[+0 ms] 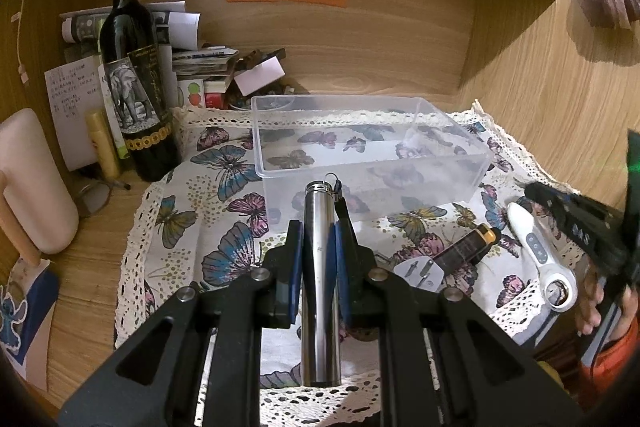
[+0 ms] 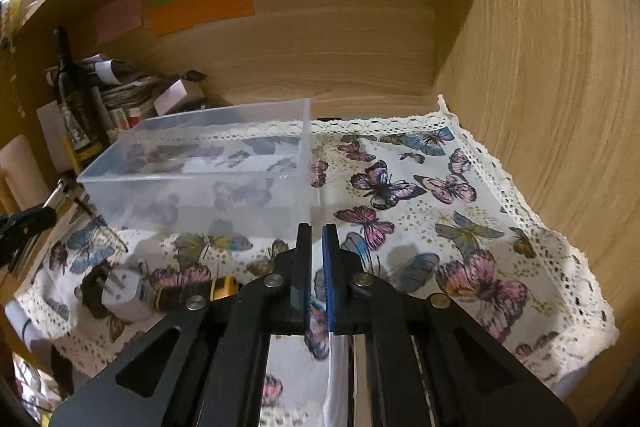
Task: Organize rigid objects
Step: 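Carry the tube and tape measure with both tools over the clear box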
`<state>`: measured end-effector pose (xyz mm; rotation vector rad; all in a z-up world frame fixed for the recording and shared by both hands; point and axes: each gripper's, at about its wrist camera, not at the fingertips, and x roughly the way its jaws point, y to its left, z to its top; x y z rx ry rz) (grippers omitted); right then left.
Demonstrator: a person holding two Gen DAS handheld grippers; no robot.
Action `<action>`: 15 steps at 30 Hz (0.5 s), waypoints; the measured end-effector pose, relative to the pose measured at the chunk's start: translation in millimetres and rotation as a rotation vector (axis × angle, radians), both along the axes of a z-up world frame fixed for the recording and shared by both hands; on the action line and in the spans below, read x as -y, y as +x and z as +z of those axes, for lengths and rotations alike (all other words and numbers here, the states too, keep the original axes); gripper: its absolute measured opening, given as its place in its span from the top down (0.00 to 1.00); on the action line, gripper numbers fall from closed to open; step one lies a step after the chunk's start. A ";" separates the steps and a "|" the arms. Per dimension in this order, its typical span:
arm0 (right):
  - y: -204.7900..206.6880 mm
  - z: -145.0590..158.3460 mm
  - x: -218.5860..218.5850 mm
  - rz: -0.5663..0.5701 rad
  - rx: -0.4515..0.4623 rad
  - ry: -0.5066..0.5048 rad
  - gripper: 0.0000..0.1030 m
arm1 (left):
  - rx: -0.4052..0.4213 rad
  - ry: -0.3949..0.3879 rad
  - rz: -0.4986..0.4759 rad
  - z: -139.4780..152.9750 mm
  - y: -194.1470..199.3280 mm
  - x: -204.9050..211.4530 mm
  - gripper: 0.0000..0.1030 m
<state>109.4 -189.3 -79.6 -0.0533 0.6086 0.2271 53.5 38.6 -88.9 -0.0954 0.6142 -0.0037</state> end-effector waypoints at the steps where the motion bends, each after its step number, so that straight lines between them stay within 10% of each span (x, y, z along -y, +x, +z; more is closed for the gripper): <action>1: -5.3 -0.1 1.2 -0.002 0.001 -0.012 0.86 | 0.002 -0.001 -0.003 0.8 -0.3 0.5 0.85; 5: -35.5 -5.6 13.5 -0.055 0.014 -0.075 0.56 | 0.006 0.006 -0.014 2.0 -1.7 4.2 0.85; 15: -59.9 -34.5 25.5 -0.035 -0.115 -0.002 0.53 | -0.010 0.003 -0.041 1.0 -4.6 16.2 0.85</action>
